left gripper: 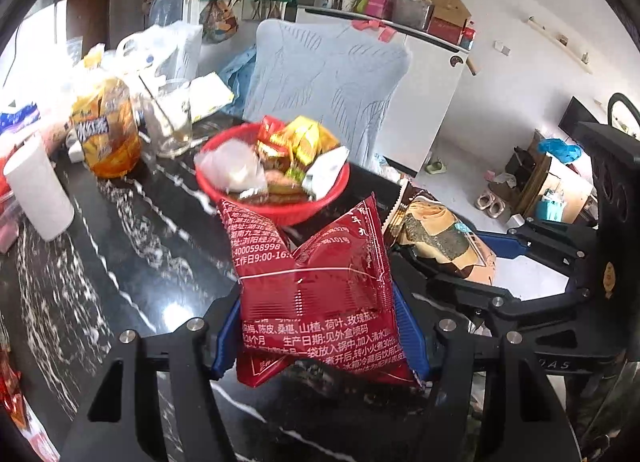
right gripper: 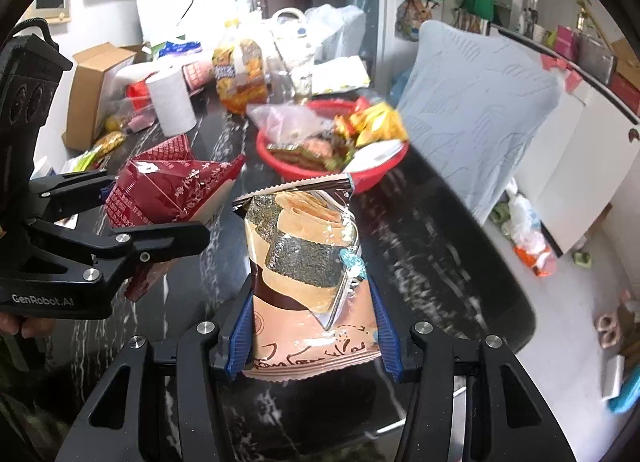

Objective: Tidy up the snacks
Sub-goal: 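Lift both held packets and carry them toward the red basket, then lower both packets into the red basket and open both grippers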

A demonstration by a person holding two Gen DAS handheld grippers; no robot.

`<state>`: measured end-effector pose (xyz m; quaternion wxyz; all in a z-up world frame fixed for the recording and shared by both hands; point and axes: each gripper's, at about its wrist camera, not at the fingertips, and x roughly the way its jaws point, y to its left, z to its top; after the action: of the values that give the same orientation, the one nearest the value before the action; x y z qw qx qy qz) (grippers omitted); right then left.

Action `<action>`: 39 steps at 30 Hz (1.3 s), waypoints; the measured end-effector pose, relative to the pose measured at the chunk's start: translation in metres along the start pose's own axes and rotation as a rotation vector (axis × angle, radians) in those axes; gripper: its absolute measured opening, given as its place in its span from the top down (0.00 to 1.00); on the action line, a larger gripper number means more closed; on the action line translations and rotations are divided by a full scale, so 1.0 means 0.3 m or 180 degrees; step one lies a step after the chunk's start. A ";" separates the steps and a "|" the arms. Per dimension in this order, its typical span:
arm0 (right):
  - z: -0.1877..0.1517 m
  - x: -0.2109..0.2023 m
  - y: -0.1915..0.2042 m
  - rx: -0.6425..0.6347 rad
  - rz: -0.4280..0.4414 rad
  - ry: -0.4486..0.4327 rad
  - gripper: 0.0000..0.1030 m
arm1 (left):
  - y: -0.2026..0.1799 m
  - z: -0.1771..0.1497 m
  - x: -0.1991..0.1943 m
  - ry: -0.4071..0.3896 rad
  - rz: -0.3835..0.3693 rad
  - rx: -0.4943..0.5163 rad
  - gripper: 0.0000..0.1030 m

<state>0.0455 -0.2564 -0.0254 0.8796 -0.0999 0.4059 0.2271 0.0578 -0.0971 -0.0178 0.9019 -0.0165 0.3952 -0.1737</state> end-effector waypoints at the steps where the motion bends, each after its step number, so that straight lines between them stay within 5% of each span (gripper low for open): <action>1: 0.006 -0.006 -0.006 0.0004 -0.0012 -0.0018 0.50 | -0.005 0.015 -0.007 -0.0033 0.0009 0.0026 0.37; 23: 0.266 -0.049 -0.099 -0.0110 -0.0253 -0.0470 0.49 | 0.027 0.297 -0.029 -0.0547 0.0189 0.0226 0.37; 39: 0.401 0.131 -0.166 -0.0172 -0.0289 -0.0346 0.49 | 0.124 0.372 0.184 -0.0268 0.0338 0.0147 0.37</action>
<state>0.1721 -0.2441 0.0227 0.9067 -0.1294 0.3463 0.2030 0.1839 -0.0922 0.0137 0.9258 0.0180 0.3531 -0.1338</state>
